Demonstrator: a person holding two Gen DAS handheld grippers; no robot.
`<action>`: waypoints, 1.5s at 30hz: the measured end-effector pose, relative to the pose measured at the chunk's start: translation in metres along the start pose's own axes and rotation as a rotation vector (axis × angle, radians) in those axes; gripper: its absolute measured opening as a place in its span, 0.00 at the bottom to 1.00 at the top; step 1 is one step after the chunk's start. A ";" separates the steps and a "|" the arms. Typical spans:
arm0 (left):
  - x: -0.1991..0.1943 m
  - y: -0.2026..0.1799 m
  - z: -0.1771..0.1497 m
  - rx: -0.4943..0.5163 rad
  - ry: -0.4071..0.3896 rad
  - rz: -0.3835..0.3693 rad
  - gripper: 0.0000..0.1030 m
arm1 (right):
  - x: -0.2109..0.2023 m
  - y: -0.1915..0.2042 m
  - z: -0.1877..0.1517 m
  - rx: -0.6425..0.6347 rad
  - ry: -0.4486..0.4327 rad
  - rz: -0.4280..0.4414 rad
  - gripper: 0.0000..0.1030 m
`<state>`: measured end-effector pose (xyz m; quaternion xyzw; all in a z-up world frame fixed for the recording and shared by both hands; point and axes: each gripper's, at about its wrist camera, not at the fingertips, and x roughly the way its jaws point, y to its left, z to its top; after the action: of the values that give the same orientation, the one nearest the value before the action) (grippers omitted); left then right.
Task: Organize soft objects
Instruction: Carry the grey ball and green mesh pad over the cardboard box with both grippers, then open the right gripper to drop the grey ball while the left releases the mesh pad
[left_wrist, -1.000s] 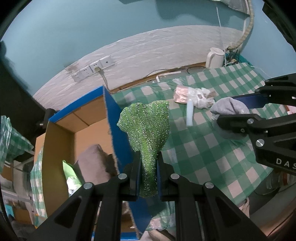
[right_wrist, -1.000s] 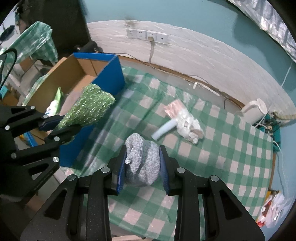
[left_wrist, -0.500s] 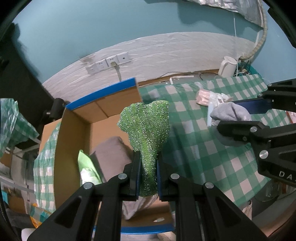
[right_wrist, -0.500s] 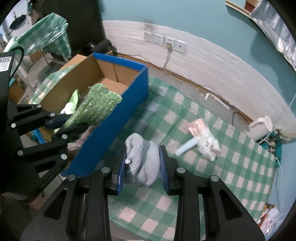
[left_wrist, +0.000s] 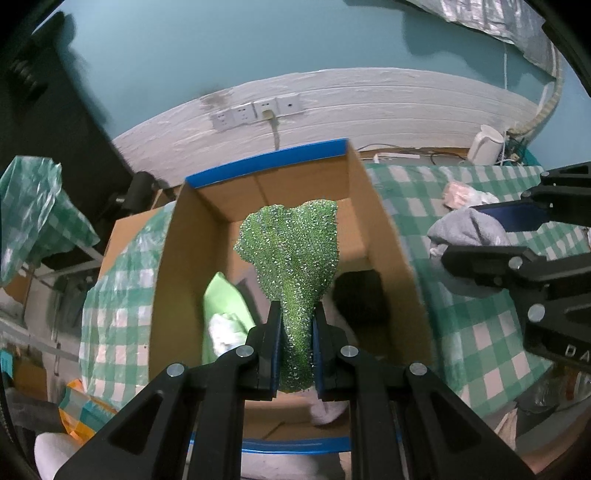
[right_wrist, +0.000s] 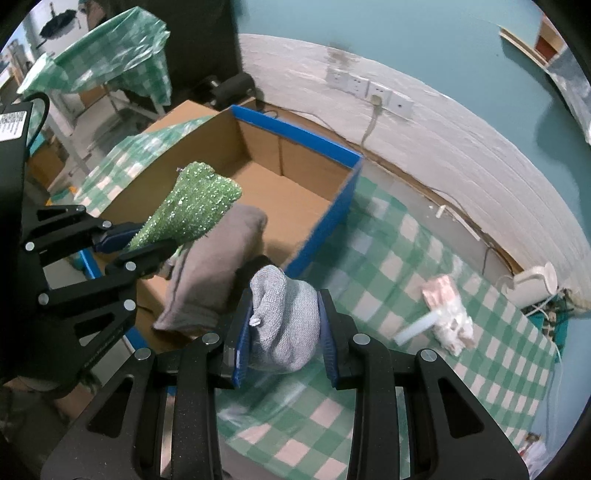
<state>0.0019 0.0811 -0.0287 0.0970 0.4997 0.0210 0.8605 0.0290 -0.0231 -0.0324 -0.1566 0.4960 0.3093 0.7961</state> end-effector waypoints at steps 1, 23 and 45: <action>0.001 0.004 -0.001 -0.006 0.001 0.002 0.13 | 0.002 0.004 0.003 -0.006 0.001 0.003 0.30; 0.034 0.068 -0.024 -0.108 0.079 0.011 0.16 | 0.050 0.060 0.036 -0.090 0.066 0.074 0.34; 0.034 0.068 -0.022 -0.106 0.070 0.019 0.54 | 0.042 0.035 0.035 -0.025 0.033 0.029 0.65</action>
<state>0.0044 0.1552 -0.0558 0.0552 0.5267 0.0590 0.8462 0.0443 0.0373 -0.0515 -0.1642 0.5073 0.3243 0.7813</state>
